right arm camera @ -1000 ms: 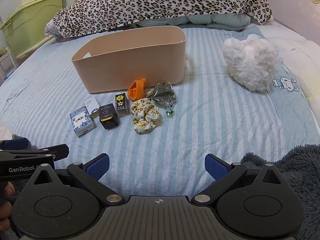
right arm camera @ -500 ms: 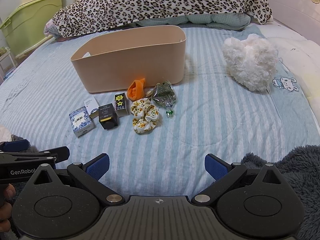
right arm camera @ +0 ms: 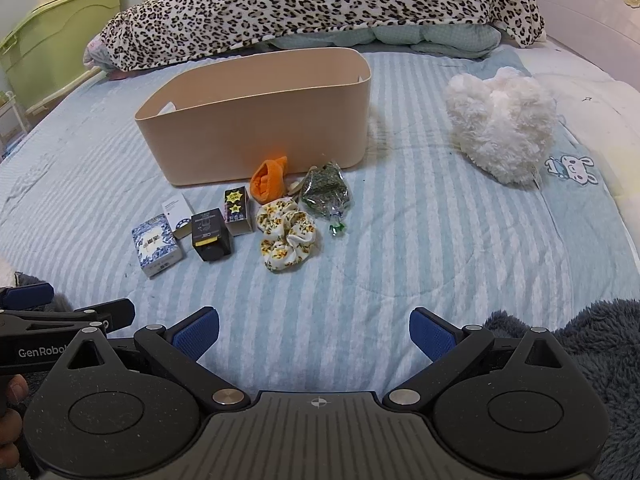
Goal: Organize objects
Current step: 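Move both tools toward the small items in front of the basket, then grasp the blue-and-white box with left tool while right tool grasps the floral scrunchie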
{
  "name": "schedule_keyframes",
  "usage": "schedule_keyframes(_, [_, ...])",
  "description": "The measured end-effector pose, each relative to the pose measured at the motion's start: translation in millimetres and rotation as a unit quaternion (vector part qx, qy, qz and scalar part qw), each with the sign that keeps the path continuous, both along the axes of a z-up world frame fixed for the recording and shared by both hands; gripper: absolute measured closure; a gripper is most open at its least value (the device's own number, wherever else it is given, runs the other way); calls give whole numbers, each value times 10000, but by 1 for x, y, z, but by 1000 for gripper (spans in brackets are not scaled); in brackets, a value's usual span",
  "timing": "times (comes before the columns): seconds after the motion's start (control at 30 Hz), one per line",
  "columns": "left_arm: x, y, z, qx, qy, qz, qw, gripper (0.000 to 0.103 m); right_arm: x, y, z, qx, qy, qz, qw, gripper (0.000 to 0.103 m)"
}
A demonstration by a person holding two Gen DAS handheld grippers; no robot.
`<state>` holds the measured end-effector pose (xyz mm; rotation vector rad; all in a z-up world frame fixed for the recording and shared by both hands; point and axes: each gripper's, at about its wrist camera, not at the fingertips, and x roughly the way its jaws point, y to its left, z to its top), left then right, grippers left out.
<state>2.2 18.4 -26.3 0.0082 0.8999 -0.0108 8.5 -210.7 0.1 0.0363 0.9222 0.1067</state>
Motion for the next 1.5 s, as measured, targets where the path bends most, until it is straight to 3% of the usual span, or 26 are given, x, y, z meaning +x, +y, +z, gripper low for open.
schedule_keyframes(0.37, [30, 20, -14, 16, 187, 160, 9997, 0, 29, 6, -12, 18, 173, -39, 9998, 0])
schedule_keyframes(0.63, [63, 30, -31, 109, 385, 70, 9992, 0, 56, 17, -27, -121, 355, 33, 9993, 0])
schedule_keyframes(0.77, [79, 32, -45, 129, 448, 8, 9989, 0, 78, 19, -38, 8, 529, -53, 9986, 8])
schedule_keyframes(1.0, [99, 31, -62, 192, 489, -280, 9982, 0, 106, 23, -63, 57, 773, -154, 9969, 8])
schedule_keyframes(1.3, [121, 23, -74, 107, 392, -605, 9973, 0, 124, 34, -84, 0, 711, 89, 9974, 15])
schedule_keyframes(1.43, [123, 21, -73, 105, 282, -612, 9977, 1, 122, 46, -90, -264, 427, 277, 9984, 20])
schedule_keyframes(1.5, [123, 19, -70, 92, 188, -640, 9977, 12, 119, 50, -90, -363, 317, 363, 9982, 23])
